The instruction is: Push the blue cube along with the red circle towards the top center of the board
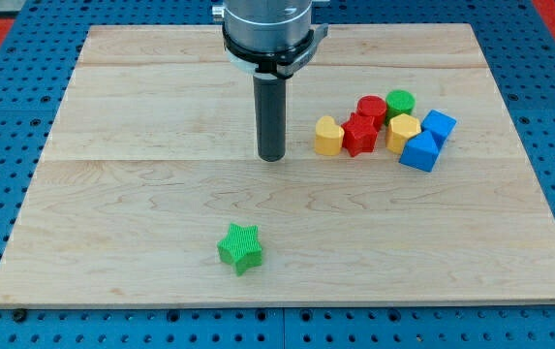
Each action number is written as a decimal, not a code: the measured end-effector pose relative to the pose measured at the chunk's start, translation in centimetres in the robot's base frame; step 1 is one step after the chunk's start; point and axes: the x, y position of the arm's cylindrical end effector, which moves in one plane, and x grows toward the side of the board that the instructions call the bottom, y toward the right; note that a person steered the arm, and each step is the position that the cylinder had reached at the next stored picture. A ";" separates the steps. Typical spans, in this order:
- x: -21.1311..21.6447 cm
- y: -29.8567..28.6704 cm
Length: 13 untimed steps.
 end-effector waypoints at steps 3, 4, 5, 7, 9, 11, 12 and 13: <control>8.0 4.4; 8.0 6.6; 8.1 7.3; 7.6 24.8; -0.3 27.5; -4.8 13.4; -7.9 5.0; -9.3 -0.5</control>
